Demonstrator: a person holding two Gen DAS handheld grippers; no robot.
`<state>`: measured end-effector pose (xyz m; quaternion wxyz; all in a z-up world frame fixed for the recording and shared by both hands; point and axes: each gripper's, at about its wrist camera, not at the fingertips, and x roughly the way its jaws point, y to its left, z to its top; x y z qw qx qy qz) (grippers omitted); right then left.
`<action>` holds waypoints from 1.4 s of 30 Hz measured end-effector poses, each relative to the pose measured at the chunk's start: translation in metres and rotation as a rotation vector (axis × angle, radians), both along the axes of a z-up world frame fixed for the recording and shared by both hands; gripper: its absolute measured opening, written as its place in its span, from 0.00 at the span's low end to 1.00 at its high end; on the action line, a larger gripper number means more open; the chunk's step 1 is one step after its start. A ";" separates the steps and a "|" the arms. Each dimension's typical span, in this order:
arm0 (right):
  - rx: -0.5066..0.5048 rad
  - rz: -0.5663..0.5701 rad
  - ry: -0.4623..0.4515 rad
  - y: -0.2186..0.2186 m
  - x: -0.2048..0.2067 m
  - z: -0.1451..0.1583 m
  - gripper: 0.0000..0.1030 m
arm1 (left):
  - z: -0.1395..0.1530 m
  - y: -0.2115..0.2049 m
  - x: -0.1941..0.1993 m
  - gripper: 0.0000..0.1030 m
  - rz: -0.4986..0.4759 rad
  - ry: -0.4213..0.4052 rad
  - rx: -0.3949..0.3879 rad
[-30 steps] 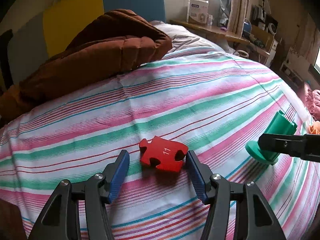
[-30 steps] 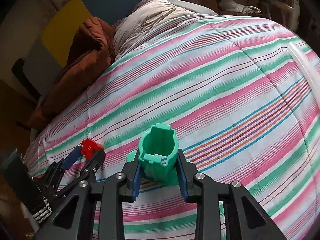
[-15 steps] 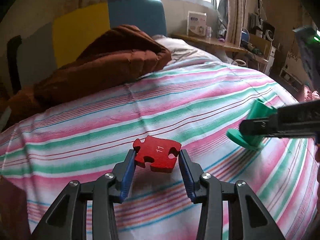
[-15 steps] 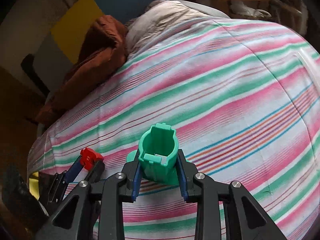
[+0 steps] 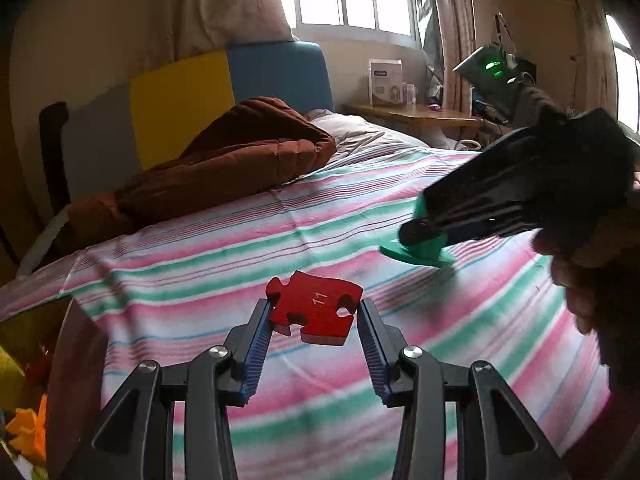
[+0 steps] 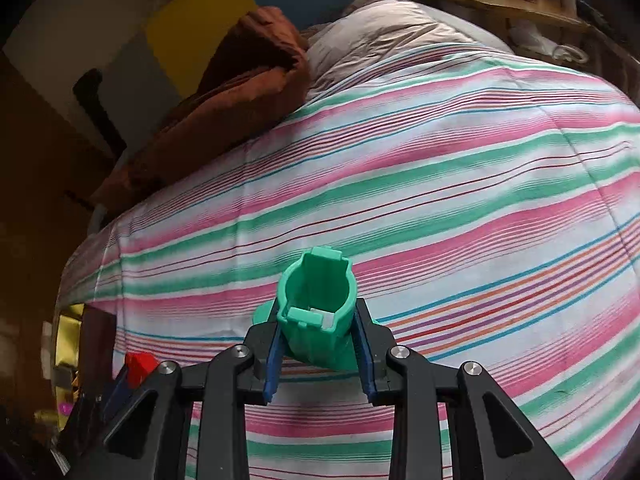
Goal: Organize rigid objects
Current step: 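Drop the red puzzle piece into the tray with the left tool while the right holds the cup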
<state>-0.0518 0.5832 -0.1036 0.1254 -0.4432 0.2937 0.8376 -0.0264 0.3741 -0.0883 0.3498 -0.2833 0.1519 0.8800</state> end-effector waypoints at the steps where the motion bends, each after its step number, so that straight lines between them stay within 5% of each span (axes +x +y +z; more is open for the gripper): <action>1: -0.011 0.010 0.004 -0.001 -0.001 -0.001 0.31 | 0.002 -0.005 0.003 0.42 -0.001 -0.004 0.009; 21: 0.034 0.139 -0.016 -0.031 -0.007 -0.008 0.30 | 0.023 -0.114 0.058 0.42 0.063 -0.118 0.141; 34: 0.138 0.221 0.031 -0.055 -0.010 0.000 0.31 | 0.059 -0.190 0.053 0.42 0.170 -0.120 0.259; 42: 0.175 0.268 0.082 -0.064 -0.010 0.007 0.30 | 0.068 -0.235 0.012 0.42 0.305 -0.148 0.297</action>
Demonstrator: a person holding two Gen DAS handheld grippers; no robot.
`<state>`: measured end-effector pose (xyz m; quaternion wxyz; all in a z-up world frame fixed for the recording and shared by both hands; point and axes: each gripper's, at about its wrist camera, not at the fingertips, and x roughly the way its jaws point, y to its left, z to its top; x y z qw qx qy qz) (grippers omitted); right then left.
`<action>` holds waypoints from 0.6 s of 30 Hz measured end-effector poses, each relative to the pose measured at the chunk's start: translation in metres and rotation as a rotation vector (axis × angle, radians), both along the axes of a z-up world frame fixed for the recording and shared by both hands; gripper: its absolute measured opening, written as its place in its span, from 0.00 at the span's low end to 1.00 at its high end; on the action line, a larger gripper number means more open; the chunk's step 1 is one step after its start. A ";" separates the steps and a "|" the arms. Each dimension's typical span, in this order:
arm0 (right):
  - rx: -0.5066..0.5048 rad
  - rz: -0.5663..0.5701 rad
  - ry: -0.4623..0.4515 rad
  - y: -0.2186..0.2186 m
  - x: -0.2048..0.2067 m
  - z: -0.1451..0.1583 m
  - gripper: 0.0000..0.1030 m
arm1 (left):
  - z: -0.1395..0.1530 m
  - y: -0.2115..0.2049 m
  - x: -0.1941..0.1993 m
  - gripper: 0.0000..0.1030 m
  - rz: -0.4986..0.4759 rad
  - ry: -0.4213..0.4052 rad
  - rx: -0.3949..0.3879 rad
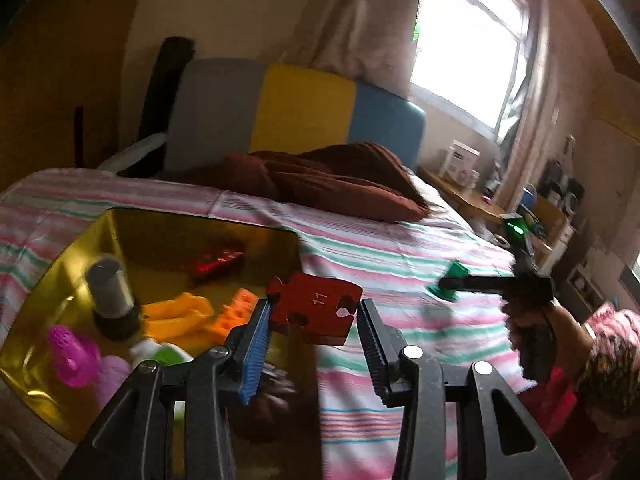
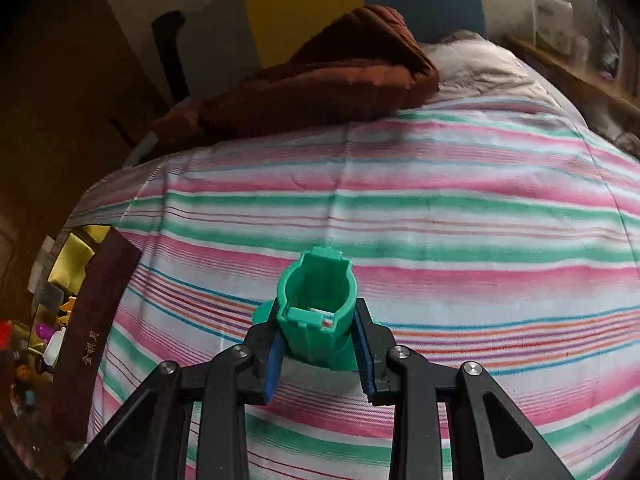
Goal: Organize rigid objects
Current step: 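Drop the red puzzle piece into the tray with the left tool while the right holds the cup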
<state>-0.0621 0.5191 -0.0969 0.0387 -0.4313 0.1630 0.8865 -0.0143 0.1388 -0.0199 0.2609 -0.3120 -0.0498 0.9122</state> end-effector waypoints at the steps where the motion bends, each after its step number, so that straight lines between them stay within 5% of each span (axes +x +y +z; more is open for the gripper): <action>1: 0.011 0.009 0.014 -0.002 0.000 0.003 0.31 | -0.001 -0.004 -0.005 0.42 0.009 -0.005 -0.005; 18: 0.029 0.093 0.062 -0.022 -0.001 0.007 0.31 | -0.041 -0.049 -0.138 0.42 0.189 -0.338 -0.016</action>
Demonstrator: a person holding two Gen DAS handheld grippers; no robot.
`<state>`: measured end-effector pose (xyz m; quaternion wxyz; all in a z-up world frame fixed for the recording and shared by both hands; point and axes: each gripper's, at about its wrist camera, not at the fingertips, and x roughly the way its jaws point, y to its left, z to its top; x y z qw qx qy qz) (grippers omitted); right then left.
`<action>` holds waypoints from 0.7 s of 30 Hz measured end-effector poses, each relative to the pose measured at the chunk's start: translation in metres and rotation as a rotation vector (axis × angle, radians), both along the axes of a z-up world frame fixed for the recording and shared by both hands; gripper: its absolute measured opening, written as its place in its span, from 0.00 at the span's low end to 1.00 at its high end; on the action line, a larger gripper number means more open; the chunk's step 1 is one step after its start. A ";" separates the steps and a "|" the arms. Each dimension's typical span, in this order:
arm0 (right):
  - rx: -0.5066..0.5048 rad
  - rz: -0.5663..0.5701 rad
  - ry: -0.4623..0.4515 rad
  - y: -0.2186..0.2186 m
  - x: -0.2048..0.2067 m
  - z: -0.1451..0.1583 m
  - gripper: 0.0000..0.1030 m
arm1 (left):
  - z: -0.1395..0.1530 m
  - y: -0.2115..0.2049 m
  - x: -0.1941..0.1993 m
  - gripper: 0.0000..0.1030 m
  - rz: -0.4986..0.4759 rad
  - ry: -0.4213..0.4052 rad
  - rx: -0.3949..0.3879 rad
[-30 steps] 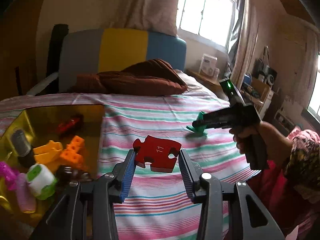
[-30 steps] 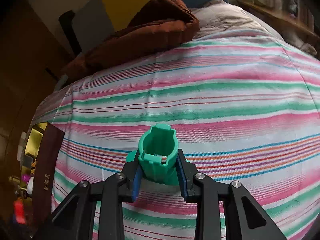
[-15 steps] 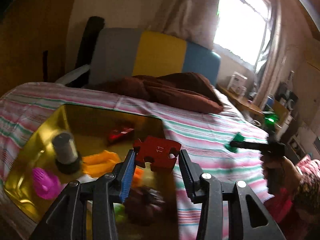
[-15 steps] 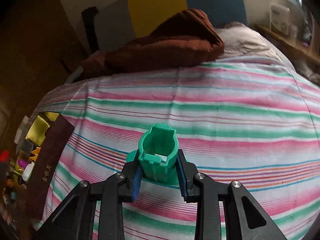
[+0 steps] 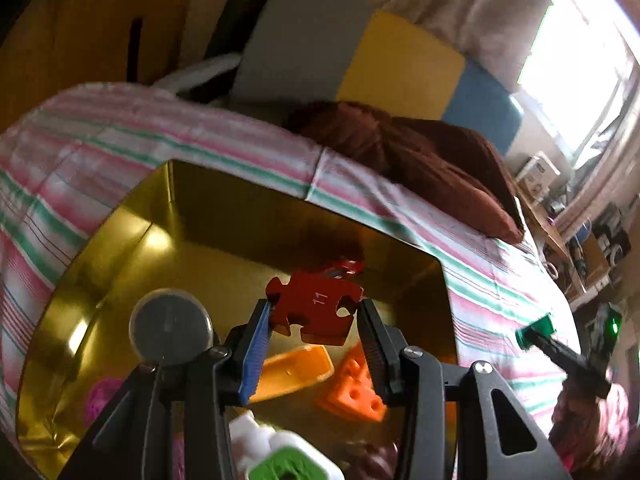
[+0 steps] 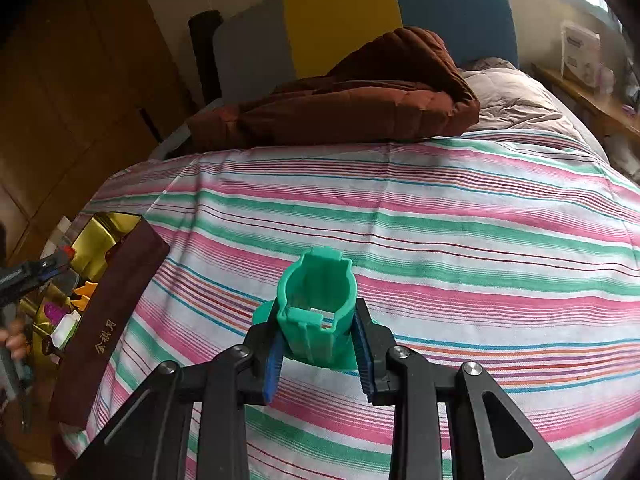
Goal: Organize rigid objects
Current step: 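Drop the red puzzle piece into the tray with the left tool while the right holds the cup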
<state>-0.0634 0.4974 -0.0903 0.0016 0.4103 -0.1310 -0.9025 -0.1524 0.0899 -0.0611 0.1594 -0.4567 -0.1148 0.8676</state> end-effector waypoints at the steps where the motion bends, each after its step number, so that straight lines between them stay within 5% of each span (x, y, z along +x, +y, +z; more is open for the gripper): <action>1: 0.003 0.004 0.001 -0.001 0.000 0.000 0.31 | -0.004 0.000 -0.006 0.42 0.007 -0.023 -0.002; 10: 0.007 0.024 0.011 -0.007 -0.001 0.002 0.30 | -0.006 0.013 -0.038 0.42 0.055 -0.033 -0.108; 17: 0.005 0.026 0.016 -0.007 -0.001 0.004 0.30 | -0.013 0.034 -0.045 0.43 0.048 0.041 -0.304; 21: 0.008 0.027 0.019 -0.008 -0.001 0.004 0.31 | -0.013 0.031 -0.044 0.44 0.052 0.074 -0.323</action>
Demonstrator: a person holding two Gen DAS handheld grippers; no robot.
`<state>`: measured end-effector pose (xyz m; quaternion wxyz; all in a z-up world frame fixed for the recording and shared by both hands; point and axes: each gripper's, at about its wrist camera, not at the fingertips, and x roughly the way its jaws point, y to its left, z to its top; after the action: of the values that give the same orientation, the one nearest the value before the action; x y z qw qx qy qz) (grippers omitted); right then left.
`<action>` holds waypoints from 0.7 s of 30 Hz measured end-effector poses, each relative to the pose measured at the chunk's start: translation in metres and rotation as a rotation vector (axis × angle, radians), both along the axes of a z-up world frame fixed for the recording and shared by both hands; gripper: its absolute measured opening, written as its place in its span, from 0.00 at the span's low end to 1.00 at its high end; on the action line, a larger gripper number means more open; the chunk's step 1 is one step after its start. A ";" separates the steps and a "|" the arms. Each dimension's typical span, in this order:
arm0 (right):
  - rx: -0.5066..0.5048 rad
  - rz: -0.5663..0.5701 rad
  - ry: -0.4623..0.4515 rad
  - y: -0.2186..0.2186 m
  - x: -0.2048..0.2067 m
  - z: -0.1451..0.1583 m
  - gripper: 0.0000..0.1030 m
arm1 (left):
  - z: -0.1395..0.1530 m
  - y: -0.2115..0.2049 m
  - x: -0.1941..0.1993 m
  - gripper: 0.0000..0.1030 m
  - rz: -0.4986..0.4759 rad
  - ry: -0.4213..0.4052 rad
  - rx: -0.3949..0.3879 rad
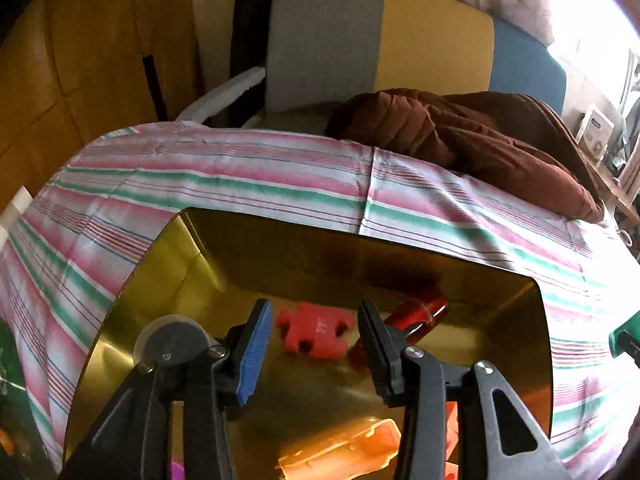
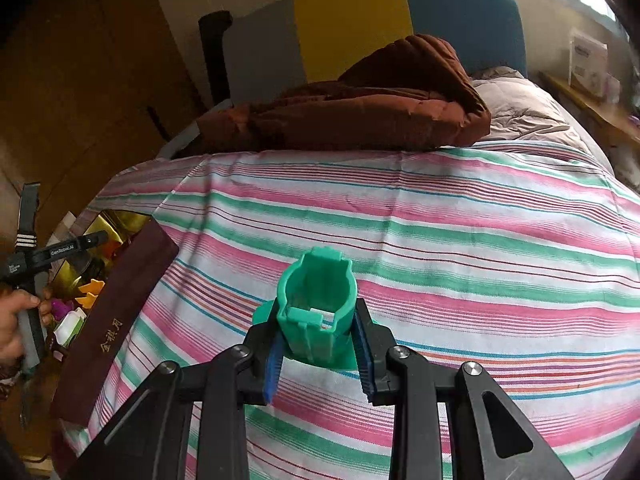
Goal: Organize rigid objects
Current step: 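Drop the red puzzle piece into the tray with the left tool while the right holds the cup, then carry the green cup into the gold tray with the right tool and release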
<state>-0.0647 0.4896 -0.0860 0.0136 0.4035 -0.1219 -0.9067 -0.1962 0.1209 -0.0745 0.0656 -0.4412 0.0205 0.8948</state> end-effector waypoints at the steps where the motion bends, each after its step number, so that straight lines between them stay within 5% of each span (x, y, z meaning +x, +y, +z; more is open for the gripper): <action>1: -0.001 0.001 0.000 0.000 0.000 0.000 0.31 | 0.001 -0.002 0.000 0.44 0.005 0.002 0.001; 7: 0.007 0.007 -0.006 -0.002 0.000 -0.001 0.31 | 0.017 -0.015 0.016 0.44 0.008 0.049 0.100; 14: 0.019 0.009 -0.014 -0.003 0.000 -0.003 0.30 | 0.044 -0.032 0.059 0.44 -0.052 0.160 0.278; 21: 0.057 0.009 -0.011 -0.004 0.002 -0.003 0.30 | 0.048 -0.055 0.118 0.45 -0.058 0.221 0.370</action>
<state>-0.0631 0.4855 -0.0887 0.0055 0.4093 -0.0943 -0.9075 -0.0783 0.0659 -0.0269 0.1684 -0.3202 -0.1246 0.9239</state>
